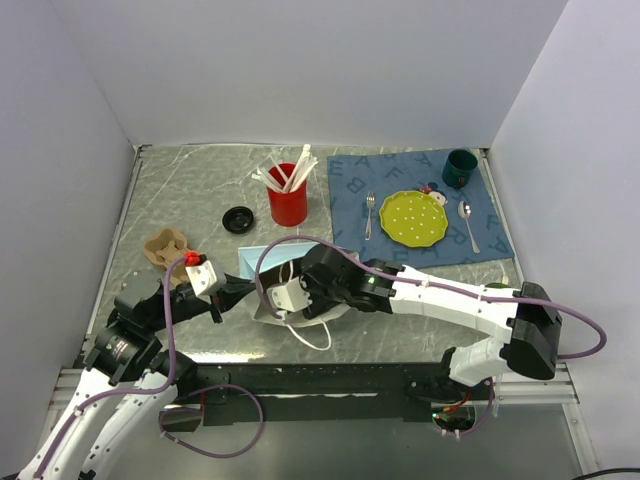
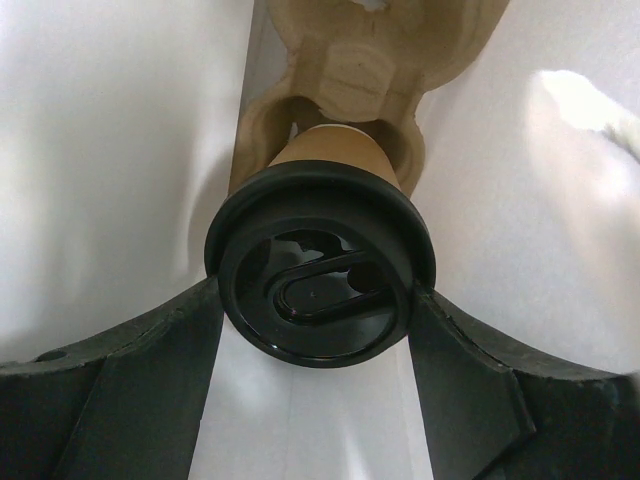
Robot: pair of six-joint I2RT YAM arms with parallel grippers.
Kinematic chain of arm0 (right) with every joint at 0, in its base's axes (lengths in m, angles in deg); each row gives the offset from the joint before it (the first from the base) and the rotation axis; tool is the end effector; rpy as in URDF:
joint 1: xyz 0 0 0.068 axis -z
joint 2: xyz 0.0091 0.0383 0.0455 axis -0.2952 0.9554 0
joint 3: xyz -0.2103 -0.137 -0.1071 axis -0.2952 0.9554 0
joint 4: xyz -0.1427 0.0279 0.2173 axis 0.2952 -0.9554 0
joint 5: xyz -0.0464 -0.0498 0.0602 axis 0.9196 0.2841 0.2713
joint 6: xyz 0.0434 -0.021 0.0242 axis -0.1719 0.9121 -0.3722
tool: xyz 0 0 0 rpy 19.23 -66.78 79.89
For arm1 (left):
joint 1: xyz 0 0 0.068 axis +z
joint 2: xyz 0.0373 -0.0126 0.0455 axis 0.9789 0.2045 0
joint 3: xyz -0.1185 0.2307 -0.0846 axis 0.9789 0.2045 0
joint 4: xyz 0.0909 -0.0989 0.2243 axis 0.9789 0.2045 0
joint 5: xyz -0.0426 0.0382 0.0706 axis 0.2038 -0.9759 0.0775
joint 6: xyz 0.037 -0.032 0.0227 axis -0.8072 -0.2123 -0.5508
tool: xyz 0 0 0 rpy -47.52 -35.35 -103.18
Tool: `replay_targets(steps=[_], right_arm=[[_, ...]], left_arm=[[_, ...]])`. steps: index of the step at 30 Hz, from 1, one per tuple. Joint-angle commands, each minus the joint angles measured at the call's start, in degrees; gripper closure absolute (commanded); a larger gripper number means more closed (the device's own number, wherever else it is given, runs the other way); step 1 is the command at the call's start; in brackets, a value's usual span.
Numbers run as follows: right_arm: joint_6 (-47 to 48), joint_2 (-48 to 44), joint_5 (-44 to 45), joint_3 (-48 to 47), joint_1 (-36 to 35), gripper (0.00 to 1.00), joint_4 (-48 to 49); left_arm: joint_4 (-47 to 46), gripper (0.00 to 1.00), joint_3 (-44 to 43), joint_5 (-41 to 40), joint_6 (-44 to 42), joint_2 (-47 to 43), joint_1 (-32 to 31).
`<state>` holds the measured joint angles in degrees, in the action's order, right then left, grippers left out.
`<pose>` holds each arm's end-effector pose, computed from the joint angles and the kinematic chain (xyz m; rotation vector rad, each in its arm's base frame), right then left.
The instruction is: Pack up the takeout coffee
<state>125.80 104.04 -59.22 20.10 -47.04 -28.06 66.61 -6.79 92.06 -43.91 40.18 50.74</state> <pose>0.1358 0.2694 0.2785 -2.0762 1.1547 -0.1388 0.0761 -0.0629 0.3240 0.9243 1.4427 -0.8046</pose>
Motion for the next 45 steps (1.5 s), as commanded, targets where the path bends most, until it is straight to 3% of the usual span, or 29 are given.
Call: replay_targets(steps=[1, 12, 17, 18, 21, 22, 24, 29, 31, 35, 40, 45], right_arm=[[1.9, 1.3, -1.7, -2.2, 1.0, 0.66, 2.9], [1.3, 2.2, -4.1, 0.1, 2.0, 0.66, 6.8], [0.3, 3.1, -5.7, -0.7, 2.3, 0.66, 6.5], [0.0, 3.0, -5.7, -0.8, 2.3, 0.66, 6.2], [-1.2, 2.4, -5.6, -1.0, 2.3, 0.66, 5.6], [-1.5, 2.2, -5.3, -1.1, 2.2, 0.66, 5.3], [-2.7, 1.8, -5.6, -1.2, 2.2, 0.66, 5.0], [-4.2, 1.6, -5.9, -1.4, 2.1, 0.66, 5.5], [-5.2, 1.6, -5.9, -1.6, 1.9, 0.67, 6.1], [-6.5, 2.6, -5.9, -3.1, 1.8, 0.67, 5.7], [-7.3, 2.0, -6.8, -2.6, 1.6, 0.67, 5.9], [-8.3, 1.5, -6.8, -1.9, 1.6, 0.67, 6.2]], left_arm=[[-4.8, 0.99, 0.2, 2.8, -1.2, -0.4, -0.4], [-3.3, 0.99, 0.6, 3.0, -0.4, -0.8, -0.7], [-0.1, 0.98, -0.8, -0.9, -0.6, -0.3, -1.6], [0.9, 0.94, -1.1, -2.4, -0.2, -0.1, -1.7], [3.1, 0.57, -3.6, -10.1, 2.2, 0.5, -1.8], [5.6, 0.37, -4.7, -12.1, 2.8, 0.7, -1.8], [8.4, 0.32, -8.2, -16.0, 4.9, 1.4, -1.8], [13.9, 0.30, -15.9, -20.2, 14.3, 1.6, -1.8], [15.3, 0.27, -17.6, -27.5, 19.5, 3.1, -1.8], [27.7, 0.27, -25.3, -35.2, 40.8, 12.1, -1.8], [37.9, 0.35, -31.9, -33.2, 40.8, 24.3, -1.8], [40.8, 0.38, -32.6, -35.1, 45.9, 21.0, -1.8]])
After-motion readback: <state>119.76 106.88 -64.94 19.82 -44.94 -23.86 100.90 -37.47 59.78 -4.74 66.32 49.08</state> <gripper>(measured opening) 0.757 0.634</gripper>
